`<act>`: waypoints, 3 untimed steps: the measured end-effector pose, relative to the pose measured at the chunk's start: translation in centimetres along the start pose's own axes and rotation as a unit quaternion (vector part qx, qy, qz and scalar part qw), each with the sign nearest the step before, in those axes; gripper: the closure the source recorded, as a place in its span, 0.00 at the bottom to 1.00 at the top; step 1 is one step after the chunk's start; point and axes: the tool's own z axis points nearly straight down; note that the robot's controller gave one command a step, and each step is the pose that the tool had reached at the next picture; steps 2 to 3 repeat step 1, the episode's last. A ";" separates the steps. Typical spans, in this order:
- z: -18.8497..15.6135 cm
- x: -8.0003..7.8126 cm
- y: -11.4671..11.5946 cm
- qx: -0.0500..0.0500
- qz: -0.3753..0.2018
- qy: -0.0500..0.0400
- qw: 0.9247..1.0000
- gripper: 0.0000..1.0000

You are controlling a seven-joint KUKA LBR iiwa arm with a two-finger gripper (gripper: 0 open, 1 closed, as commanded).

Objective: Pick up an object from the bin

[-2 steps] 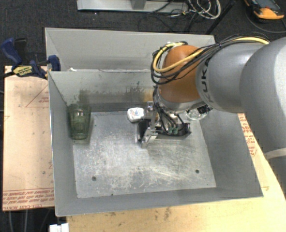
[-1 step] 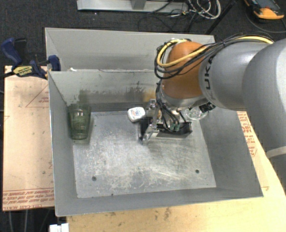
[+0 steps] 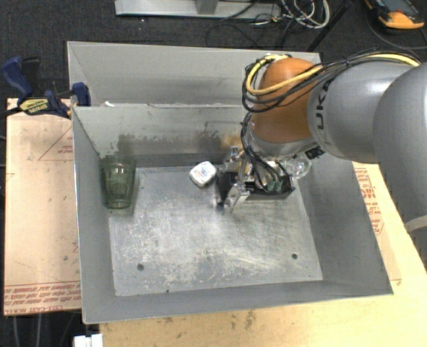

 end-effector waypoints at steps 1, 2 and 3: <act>-19.8 -1.0 2.8 0.006 -0.029 0.001 1.000 1.00; -19.8 -1.0 2.8 0.006 -0.029 0.001 1.000 1.00; -19.8 -1.0 2.8 0.006 -0.029 0.001 1.000 1.00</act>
Offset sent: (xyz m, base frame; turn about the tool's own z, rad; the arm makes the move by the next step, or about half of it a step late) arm 0.0000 0.0000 0.0000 0.0000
